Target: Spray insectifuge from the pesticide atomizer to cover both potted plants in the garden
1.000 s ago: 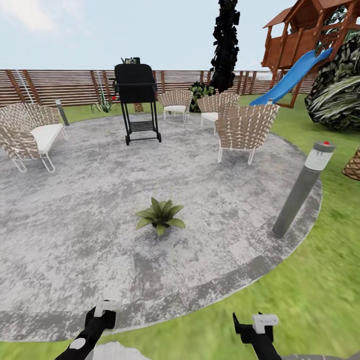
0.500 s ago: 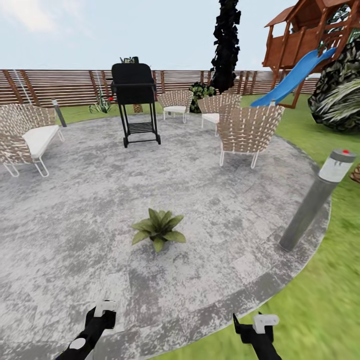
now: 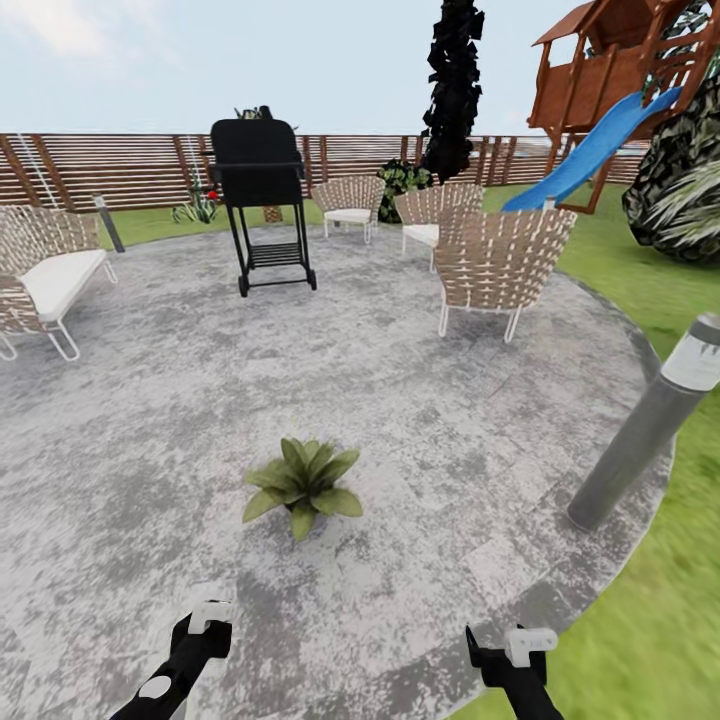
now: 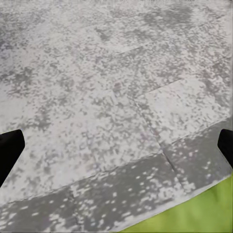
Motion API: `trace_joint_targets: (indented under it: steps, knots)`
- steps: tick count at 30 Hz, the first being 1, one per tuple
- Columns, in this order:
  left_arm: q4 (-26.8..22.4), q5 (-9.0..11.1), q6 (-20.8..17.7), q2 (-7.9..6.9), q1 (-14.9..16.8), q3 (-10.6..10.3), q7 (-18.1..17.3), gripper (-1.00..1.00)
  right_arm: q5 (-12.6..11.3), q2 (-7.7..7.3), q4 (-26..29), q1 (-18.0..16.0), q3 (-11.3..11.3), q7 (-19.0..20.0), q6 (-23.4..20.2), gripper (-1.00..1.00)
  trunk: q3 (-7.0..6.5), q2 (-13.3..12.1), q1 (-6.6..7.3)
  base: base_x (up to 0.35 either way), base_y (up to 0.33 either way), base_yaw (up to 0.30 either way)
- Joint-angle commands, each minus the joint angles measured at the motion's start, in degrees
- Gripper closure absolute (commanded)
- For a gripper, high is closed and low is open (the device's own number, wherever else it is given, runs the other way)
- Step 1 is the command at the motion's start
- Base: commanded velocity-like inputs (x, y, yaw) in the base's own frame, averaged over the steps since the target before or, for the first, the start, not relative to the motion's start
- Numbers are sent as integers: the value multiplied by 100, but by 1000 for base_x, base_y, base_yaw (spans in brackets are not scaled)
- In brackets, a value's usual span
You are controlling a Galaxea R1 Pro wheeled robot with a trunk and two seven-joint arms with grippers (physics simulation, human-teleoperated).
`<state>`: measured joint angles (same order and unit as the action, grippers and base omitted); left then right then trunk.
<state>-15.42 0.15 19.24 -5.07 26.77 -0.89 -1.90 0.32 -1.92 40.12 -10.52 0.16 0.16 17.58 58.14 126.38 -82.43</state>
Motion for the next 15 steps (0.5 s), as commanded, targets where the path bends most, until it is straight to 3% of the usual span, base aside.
trace_joint_targets:
  steps: [1,7,15]
  knots:
    - [4,2,19,-2,3,-7,-12,100,3,-1,-5,-3,2,2,18,-100,4,2,-2,243,-144,0]
    - [4,1,19,-2,3,-7,-12,100,3,-1,-5,-3,2,2,18,-100,4,2,-2,202,-121,0]
    - [-4,-6,17,-2,3,-11,-36,100,-5,-2,-5,-3,2,2,18,-100,4,2,-2,29,-13,0]
